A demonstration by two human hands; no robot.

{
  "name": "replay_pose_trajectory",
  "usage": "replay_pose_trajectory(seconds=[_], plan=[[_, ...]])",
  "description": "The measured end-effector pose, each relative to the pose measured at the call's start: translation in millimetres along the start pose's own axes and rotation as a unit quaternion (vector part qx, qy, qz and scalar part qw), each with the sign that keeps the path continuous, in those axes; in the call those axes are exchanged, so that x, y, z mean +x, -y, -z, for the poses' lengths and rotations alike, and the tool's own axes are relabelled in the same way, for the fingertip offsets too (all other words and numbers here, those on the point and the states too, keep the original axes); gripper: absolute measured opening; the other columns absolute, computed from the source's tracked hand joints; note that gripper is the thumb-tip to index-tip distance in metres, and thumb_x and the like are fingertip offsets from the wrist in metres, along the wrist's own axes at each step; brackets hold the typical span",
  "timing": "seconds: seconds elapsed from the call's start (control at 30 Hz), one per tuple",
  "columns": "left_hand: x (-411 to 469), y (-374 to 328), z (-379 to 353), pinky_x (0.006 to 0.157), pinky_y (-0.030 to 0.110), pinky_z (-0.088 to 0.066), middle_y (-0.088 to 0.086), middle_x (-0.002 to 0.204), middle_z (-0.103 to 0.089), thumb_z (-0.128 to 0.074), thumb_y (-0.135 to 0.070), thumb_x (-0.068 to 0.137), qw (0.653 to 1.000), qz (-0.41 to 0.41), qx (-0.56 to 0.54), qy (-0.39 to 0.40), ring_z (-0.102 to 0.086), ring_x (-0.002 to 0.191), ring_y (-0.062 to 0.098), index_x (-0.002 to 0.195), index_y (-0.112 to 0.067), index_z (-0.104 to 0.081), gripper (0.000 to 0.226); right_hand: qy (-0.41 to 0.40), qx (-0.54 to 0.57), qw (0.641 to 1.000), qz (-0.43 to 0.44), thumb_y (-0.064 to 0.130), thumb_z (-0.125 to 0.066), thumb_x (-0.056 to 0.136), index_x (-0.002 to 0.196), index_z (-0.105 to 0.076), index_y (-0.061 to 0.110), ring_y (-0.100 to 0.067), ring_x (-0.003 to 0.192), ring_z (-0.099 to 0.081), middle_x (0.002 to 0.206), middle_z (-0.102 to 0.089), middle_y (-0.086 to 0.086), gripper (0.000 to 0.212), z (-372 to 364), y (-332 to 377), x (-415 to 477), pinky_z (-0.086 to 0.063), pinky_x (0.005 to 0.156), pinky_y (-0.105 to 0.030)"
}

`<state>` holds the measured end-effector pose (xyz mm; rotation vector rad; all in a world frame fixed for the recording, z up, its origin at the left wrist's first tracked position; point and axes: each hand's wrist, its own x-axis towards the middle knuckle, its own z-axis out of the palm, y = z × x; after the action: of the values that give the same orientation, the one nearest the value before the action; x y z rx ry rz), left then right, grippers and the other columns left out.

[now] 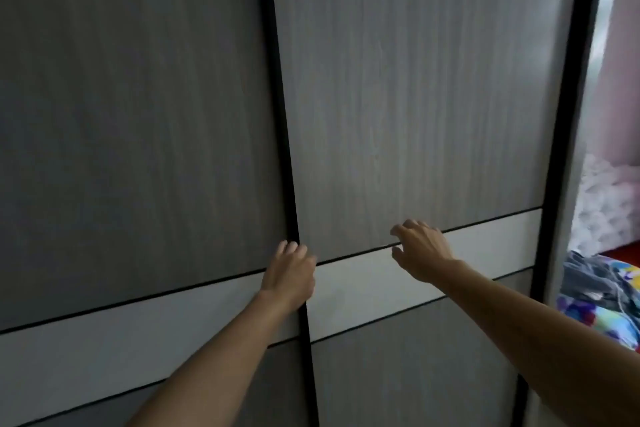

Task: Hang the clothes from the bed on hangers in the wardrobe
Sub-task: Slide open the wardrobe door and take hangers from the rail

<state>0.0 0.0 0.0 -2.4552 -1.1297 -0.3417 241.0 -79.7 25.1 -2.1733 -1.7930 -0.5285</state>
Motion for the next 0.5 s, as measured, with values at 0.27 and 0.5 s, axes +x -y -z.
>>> replay_pose_trajectory(seconds=[0.27,0.5], plan=[[46.0,0.1,-35.5,0.099,0.046,-0.046,0.009,0.077,-0.063,-0.076,-0.027,0.055,0.985,-0.046,0.163,-0.026,-0.059,0.082,0.031,0.068,-0.014,-0.069,0.02,-0.228,-0.026,0.954,0.195,0.022,-0.071,0.077,0.128,-0.057,0.017,-0.037,0.135,-0.039,0.144,-0.045,-0.018,0.053,-44.5,-10.2,83.9,-0.04,0.103,-0.053],[39.5,-7.9,-63.7,0.1,0.042,-0.044,0.008,0.079,-0.06,-0.058,-0.009,0.071,0.968,-0.072,0.237,-0.05,-0.055,0.079,0.027,0.07,-0.011,-0.064,0.006,-0.34,0.031,0.888,0.308,0.031,-0.06,0.09,0.144,-0.045,0.019,-0.037,0.146,-0.018,0.156,-0.024,-0.017,0.057,-100.7,-25.2,134.0,-0.019,0.115,-0.057]])
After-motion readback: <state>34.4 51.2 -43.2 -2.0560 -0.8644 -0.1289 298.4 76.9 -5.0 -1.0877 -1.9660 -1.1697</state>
